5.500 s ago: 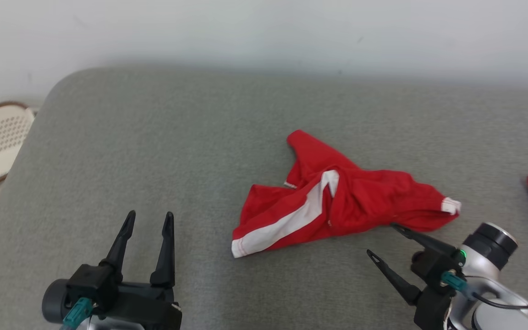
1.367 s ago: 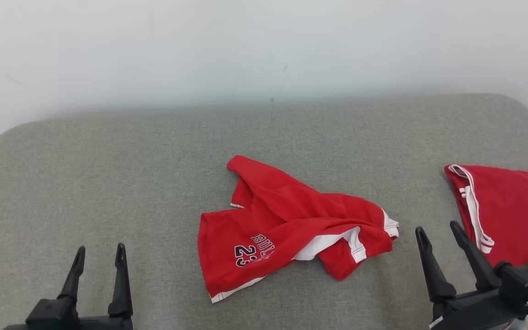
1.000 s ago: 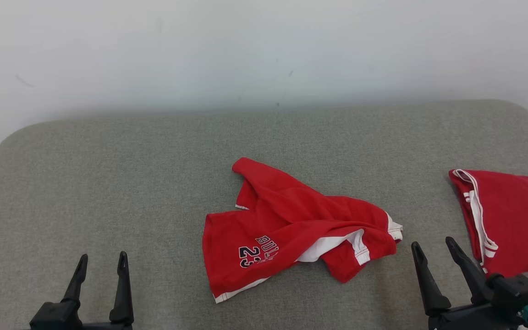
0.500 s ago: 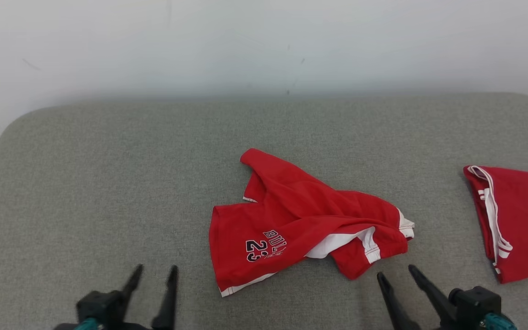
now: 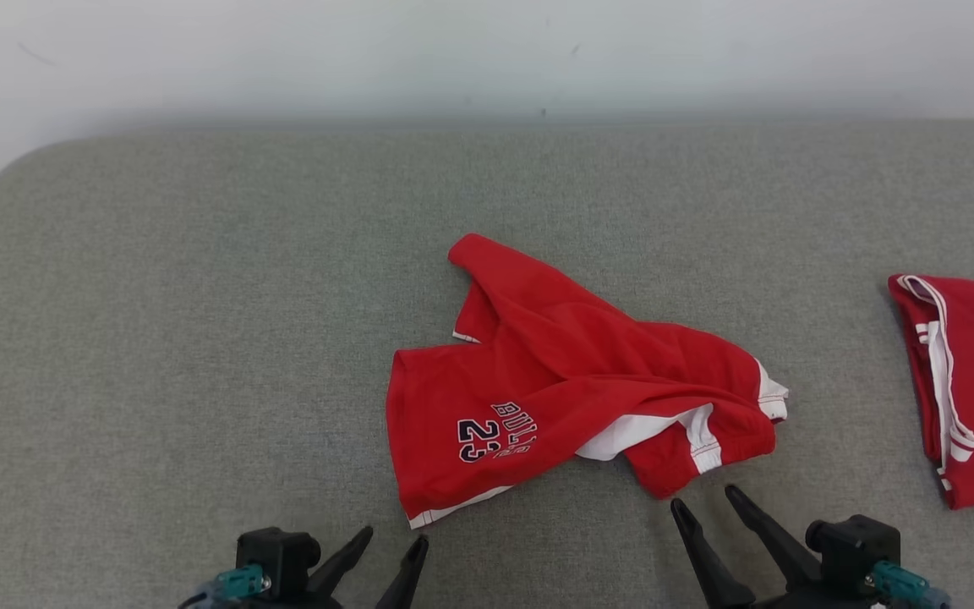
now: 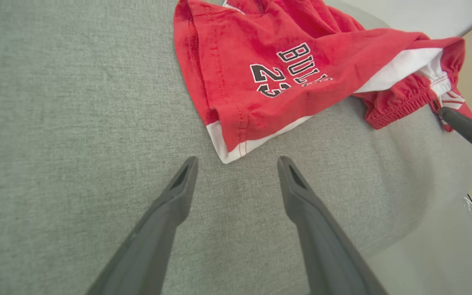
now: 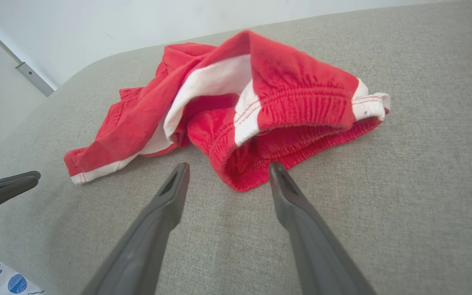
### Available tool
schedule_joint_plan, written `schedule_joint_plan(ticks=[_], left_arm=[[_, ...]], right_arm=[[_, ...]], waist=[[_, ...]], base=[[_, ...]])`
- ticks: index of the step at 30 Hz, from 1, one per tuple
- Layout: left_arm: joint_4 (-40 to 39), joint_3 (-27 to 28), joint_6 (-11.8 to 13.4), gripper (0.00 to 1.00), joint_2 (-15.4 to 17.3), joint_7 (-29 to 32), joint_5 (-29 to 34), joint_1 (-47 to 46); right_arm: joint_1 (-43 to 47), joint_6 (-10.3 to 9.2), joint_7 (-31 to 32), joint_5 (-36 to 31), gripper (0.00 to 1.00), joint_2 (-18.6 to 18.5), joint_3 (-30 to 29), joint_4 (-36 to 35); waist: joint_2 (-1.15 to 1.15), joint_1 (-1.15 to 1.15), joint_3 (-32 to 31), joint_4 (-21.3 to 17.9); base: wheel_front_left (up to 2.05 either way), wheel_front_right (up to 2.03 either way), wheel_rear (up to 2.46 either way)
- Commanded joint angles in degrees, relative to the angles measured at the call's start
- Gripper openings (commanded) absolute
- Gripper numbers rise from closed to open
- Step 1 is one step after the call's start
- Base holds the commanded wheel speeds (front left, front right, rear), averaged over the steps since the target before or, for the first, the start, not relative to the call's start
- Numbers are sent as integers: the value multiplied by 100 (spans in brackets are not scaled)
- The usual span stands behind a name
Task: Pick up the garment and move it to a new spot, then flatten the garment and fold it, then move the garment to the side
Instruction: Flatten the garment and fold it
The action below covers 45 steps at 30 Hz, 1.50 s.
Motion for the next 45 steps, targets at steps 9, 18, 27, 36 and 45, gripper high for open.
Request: schedule_joint_plan(ticks=[9,18,27,36,45], left_arm=[[379,-173,-81,100,16,-145,-166,-479],[709,-234,-114,0,-15,-422,-307,-768],[649,-198,-113,0,108,-638,-355,-894],[-533,132,-57,0,582,-178,-640,-899],[-1978,750,240,0,1139,218,-642,-1243]], right_arm=[[-269,-1,-142,151,100,-157,18,-57],[-413,-1,-315,125,0,-207,104,-354],[-387,-1,-242,258,0,-323,41,-704],[-518,-1,524,940,0,-1066,71,-1525],[-840,-1,1216,1681,0,-1687,-166,-2366]], waist=[[-1,-1,271,-101],[-1,-1,421,-127],[-1,-1,438,-164],[-1,-1,356,-201],[-1,-1,100,-262]], base=[[0,0,0],[0,0,0],[0,0,0],[0,0,0],[0,0,0]])
